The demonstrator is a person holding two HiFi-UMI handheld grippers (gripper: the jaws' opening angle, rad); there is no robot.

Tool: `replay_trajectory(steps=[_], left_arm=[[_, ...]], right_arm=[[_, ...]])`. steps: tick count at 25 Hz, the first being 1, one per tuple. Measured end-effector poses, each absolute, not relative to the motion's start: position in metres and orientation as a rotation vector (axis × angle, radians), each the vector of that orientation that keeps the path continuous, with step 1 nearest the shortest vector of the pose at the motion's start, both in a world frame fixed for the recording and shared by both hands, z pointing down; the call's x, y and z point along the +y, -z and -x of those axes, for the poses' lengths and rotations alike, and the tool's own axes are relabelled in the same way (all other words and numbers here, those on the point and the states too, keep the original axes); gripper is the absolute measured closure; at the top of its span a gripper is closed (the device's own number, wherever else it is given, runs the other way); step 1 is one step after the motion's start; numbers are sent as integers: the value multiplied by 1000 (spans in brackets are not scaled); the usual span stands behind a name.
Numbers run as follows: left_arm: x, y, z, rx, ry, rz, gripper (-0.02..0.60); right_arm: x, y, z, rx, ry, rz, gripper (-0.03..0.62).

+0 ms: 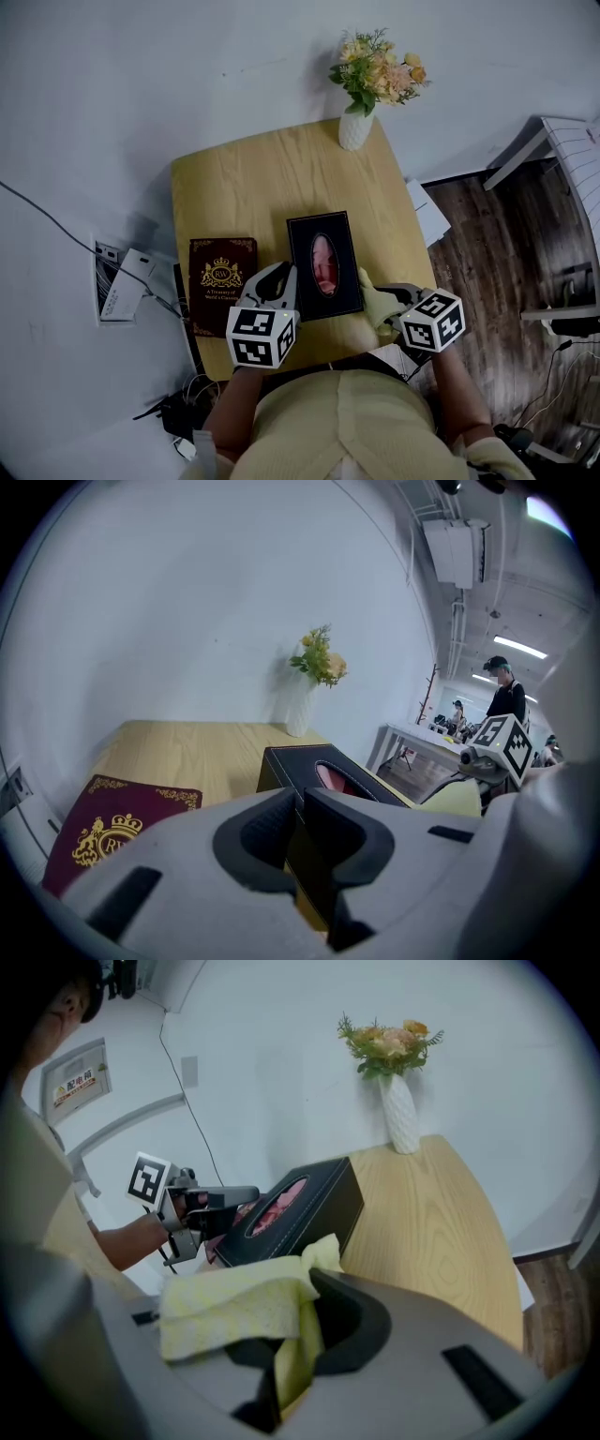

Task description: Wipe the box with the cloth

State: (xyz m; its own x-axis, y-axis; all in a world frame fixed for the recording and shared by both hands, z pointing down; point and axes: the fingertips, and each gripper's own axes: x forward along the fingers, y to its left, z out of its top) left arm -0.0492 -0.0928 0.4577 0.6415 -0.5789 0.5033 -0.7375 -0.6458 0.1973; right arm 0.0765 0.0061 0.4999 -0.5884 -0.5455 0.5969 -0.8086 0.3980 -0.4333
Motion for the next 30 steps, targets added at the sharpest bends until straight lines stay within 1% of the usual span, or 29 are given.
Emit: replay_trajectory(steps=[10,30], left_arm=[[-88,-449,55,-1051,-505,-2467,558],[-80,-452,67,-1130,-489,-2392,557]], right_arm=[[-44,-463,-108,-2328,-841,-1284,554],[-140,-436,-104,-2436,-638,-1166,554]])
